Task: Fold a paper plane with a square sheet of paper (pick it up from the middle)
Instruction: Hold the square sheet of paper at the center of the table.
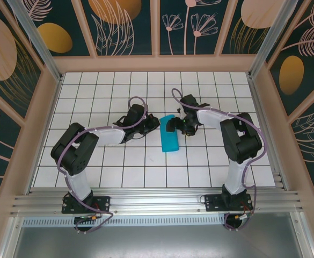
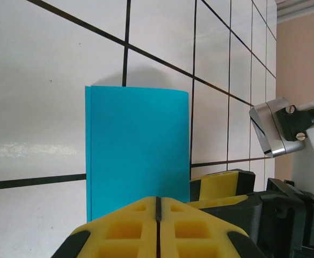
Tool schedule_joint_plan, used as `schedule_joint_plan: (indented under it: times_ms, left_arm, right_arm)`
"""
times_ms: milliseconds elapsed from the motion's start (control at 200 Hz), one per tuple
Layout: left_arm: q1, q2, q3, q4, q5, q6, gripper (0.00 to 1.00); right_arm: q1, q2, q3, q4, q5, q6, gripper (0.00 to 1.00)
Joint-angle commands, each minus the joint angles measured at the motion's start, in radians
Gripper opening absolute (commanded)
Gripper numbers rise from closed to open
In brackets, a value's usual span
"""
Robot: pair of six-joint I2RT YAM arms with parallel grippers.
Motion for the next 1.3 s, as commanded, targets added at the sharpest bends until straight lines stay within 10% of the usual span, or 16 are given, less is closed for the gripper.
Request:
schedule_joint_plan:
  times_ms: [0, 1296]
  left_arm:
    - [-0.001, -0.003, -0.005, -0.007, -0.011, 0.013, 0.09]
    - [-0.002, 0.026, 0.020, -0.020, 0.029, 0.020, 0.07]
  right_arm:
    - [0.009, 0.108, -0.036, -0.013, 0.089, -0.024, 0.86]
    - [0.013, 0.170, -0.015, -0.062, 0.170, -0.035, 0.81]
